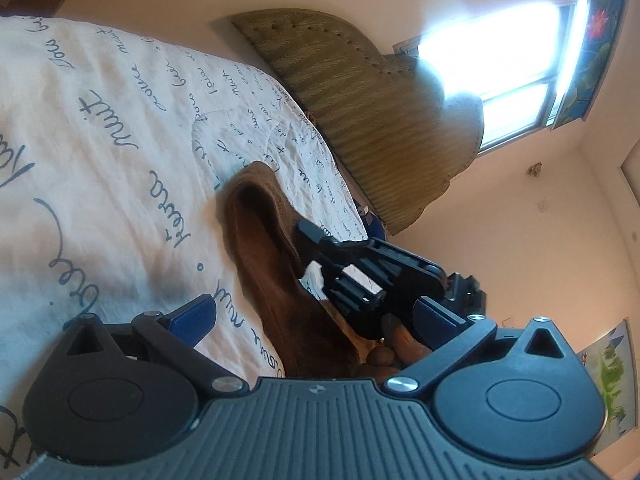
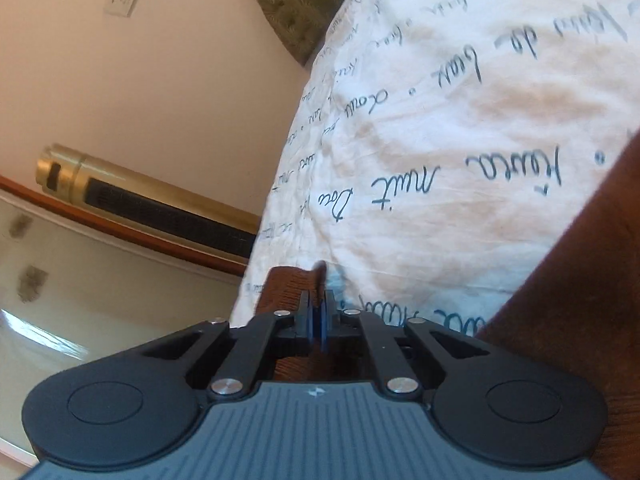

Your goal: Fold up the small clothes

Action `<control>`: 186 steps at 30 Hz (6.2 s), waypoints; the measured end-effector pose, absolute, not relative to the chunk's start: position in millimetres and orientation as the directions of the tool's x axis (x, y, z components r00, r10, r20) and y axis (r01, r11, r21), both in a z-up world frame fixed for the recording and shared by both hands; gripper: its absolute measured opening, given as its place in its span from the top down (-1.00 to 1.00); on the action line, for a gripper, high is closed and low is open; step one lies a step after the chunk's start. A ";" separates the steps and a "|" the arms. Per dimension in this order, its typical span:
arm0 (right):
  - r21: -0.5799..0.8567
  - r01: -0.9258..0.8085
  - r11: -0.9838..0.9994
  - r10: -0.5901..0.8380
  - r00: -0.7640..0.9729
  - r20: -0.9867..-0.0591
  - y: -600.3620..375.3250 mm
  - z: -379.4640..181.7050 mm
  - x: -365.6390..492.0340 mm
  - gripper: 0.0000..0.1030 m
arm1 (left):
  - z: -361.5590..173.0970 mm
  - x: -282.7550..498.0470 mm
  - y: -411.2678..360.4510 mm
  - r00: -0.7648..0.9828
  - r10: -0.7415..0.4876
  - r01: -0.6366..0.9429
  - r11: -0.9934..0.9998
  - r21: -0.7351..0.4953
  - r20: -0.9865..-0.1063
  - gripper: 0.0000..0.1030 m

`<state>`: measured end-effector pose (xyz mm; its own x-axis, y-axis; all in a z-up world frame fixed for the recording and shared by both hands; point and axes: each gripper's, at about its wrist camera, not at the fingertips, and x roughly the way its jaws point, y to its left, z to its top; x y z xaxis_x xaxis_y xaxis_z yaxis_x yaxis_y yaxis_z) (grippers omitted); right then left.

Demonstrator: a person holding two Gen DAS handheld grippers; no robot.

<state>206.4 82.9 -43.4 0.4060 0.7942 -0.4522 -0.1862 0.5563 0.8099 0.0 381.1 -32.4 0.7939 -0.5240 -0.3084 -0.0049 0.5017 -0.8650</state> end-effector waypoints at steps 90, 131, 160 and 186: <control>0.223 -0.060 0.973 0.211 0.625 -0.751 -298.4 -24.9 82.7 0.88 | -36.6 109.9 223.0 0.720 -0.182 -0.107 0.925 -0.365 -0.670 0.86; 0.138 -0.424 0.895 0.398 0.620 -0.676 -103.2 -42.5 92.5 0.59 | -36.8 90.6 93.4 0.640 -0.351 0.288 0.934 -0.210 -0.684 -0.05; 0.200 -0.240 0.950 0.312 0.694 -0.648 -183.6 -37.3 68.1 0.41 | -7.5 30.9 161.6 0.747 -0.146 0.080 0.988 -0.130 -0.649 -0.27; 0.331 -0.179 0.926 0.347 0.746 -0.569 -293.5 -32.4 -12.7 0.36 | -6.3 -12.5 116.7 0.693 -0.338 0.204 0.939 -0.276 -0.637 -0.70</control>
